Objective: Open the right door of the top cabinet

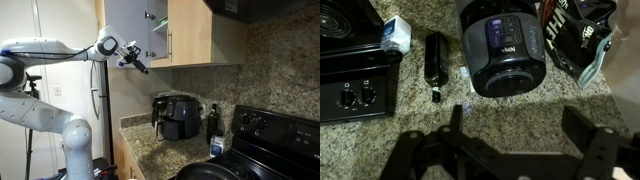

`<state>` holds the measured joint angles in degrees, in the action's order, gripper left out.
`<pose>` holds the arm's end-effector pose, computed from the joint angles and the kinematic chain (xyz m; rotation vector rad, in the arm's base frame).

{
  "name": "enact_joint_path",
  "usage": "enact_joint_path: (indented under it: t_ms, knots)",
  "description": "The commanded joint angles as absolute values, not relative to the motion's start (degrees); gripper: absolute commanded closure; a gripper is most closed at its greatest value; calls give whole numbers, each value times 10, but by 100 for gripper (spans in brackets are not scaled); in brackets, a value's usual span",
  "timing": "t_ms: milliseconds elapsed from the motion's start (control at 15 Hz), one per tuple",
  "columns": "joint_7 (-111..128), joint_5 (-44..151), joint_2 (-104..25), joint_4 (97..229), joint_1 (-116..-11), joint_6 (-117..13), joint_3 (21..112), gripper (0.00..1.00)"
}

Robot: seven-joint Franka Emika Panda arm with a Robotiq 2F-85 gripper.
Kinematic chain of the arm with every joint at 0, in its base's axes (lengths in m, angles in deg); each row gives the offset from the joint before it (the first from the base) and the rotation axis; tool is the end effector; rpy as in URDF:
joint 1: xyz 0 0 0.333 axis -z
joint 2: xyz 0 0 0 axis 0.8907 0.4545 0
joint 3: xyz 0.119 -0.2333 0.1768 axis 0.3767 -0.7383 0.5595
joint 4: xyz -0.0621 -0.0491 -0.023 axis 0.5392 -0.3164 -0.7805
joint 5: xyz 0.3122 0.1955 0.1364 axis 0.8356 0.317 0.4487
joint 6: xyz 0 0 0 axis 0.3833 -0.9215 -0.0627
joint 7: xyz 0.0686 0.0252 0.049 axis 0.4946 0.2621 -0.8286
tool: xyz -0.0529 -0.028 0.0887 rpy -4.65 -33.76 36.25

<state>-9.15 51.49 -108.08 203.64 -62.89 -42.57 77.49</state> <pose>0.3033 0.0576 0.7170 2.8724 -0.3663 1.2127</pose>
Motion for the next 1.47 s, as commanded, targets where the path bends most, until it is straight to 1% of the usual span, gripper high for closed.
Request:
enact_joint_path:
  t_ms: [0, 267, 333, 467, 533, 600, 800, 1200, 1267, 1400]
  knots:
    - [-57, 506, -1075, 2032, -607, -427, 787, 0]
    - [-104, 534, -1080, 2059, -599, -527, 791, 0]
    - [-145, 541, -1008, 2006, -586, -559, 829, 0]
    - [-211, 533, -966, 1970, -540, -617, 867, 0]
    - [-243, 537, -956, 1965, -535, -616, 896, 0]
    - [-195, 535, -1009, 2005, -566, -598, 856, 0]
    - [-238, 505, -964, 1981, -535, -618, 894, 0]
    - [-320, 462, -952, 1848, -436, -611, 876, 0]
    - [-298, 470, -964, 1891, -469, -612, 875, 0]
    - [-308, 466, -962, 1859, -450, -611, 868, 0]
